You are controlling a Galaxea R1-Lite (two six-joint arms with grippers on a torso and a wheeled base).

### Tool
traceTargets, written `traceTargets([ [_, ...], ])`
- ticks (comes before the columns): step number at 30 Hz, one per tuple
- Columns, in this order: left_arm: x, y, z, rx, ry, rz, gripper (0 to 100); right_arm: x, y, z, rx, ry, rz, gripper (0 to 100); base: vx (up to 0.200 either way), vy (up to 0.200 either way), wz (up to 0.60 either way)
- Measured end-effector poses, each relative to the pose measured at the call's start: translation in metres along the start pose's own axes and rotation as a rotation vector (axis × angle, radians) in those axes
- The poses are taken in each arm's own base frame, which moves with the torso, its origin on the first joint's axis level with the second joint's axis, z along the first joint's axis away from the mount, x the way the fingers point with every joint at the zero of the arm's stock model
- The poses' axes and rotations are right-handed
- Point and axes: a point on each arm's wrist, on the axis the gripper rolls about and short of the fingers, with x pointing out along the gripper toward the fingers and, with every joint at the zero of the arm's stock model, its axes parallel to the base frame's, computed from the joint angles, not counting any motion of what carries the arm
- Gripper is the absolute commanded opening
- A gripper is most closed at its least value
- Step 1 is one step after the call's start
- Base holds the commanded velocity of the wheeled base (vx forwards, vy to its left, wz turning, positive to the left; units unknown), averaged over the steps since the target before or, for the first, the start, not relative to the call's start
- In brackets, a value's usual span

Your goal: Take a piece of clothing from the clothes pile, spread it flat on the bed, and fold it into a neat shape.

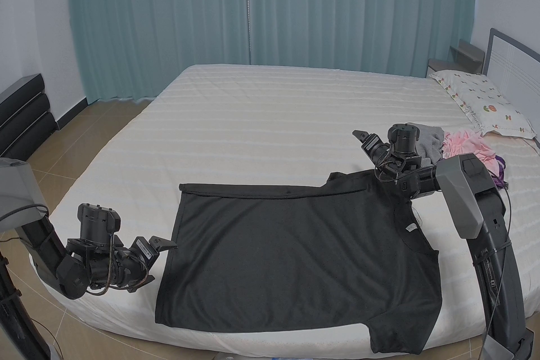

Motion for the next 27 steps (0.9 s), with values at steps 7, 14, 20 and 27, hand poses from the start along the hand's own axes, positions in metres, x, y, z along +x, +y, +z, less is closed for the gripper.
traceTargets([
  [7, 0.001, -0.002, 0.001, 0.004, -0.009, -0.005, 100, 0.003, -0.014, -0.001, -0.002, -0.058, -0.022, 100, 0.0, 0.0, 0.0],
  [14, 0.006, -0.016, 0.014, 0.015, -0.083, -0.035, 100, -0.007, -0.022, 0.005, 0.007, -0.036, -0.097, 100, 0.0, 0.0, 0.0],
  [20, 0.014, -0.032, 0.027, 0.027, -0.133, -0.06, 100, -0.035, -0.029, -0.003, 0.015, 0.039, -0.158, 100, 0.0, 0.0, 0.0],
  [27, 0.026, -0.053, 0.045, 0.033, -0.153, -0.058, 100, -0.083, -0.029, -0.009, 0.025, 0.117, -0.183, 100, 0.0, 0.0, 0.0],
])
